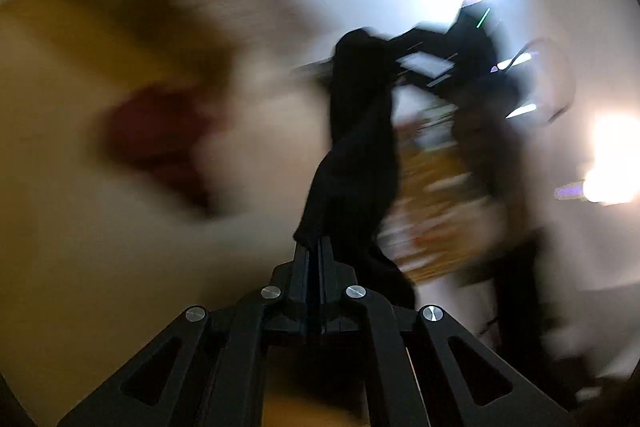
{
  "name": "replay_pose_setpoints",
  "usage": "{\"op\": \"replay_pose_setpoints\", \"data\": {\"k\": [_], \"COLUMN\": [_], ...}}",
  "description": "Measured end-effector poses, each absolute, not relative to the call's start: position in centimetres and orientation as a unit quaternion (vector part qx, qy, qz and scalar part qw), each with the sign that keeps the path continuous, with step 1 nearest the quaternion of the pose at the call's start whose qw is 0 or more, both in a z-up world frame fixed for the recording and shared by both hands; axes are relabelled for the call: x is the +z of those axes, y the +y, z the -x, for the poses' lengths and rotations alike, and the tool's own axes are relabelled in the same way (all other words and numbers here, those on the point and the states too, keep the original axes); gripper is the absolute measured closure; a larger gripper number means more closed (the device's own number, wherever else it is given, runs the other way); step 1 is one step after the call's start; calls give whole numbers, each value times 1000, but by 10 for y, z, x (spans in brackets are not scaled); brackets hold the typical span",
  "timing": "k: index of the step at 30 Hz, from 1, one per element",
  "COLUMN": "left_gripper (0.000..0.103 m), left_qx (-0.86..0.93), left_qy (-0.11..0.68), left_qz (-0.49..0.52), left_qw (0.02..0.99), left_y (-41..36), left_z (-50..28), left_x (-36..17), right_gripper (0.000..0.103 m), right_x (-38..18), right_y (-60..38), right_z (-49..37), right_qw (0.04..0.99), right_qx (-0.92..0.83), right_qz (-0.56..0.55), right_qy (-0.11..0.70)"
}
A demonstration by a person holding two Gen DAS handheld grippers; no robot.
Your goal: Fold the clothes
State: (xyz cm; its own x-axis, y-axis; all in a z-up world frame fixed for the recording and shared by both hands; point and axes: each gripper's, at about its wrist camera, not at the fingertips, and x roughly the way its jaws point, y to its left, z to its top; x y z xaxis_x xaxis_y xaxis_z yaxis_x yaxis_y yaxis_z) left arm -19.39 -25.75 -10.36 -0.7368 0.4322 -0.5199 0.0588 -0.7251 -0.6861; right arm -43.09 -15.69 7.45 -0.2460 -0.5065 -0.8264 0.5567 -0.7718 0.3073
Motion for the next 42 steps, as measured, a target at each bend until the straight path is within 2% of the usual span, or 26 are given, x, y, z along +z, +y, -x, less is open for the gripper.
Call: {"op": "replay_pose_setpoints", "data": {"k": [3,5,6,7,8,9,11,12,16,20,23,27,35,42], "left_gripper": [101,101,101,101,101,98,84,82,85,87,87,87,86,86], "left_qx": [852,865,874,884,893,900,903,903,881,845,826,808,794,749], "left_qy": [-322,-292,-273,-250,-229,-211,-181,-167,-140,-115,-100,-77,-54,-52], "left_qz": [409,406,401,394,386,378,378,381,428,502,538,568,577,594], "left_qw": [47,37,36,35,40,53,89,109,148,144,134,135,184,289], "left_y": [-291,-303,-302,-298,-293,-288,-265,-252,-207,-170,-158,-136,-69,11], "left_z": [180,162,158,159,158,154,167,177,228,263,264,256,224,198], "left_x": [-138,-127,-114,-100,-85,-68,-50,-42,-65,-107,-129,-153,-169,-170], "right_gripper": [92,91,87,81,62,54,54,54,54,54,54,54,54,54], "right_x": [30,31,36,37,38,36,14,0,-55,-108,-130,-138,-136,-135], "right_y": [-180,-161,-147,-123,-100,-76,-26,-4,56,56,48,57,122,191], "right_z": [431,426,425,423,421,418,413,412,416,421,413,390,354,342], "right_qw": [352,376,377,360,343,325,285,266,224,241,241,233,219,149], "right_qx": [-756,-749,-755,-772,-789,-802,-814,-817,-813,-788,-774,-776,-765,-742], "right_qz": [-549,-544,-535,-520,-505,-494,-496,-501,-530,-561,-575,-557,-573,-612], "right_qy": [50,41,46,59,73,85,103,106,97,77,108,182,199,232]}}
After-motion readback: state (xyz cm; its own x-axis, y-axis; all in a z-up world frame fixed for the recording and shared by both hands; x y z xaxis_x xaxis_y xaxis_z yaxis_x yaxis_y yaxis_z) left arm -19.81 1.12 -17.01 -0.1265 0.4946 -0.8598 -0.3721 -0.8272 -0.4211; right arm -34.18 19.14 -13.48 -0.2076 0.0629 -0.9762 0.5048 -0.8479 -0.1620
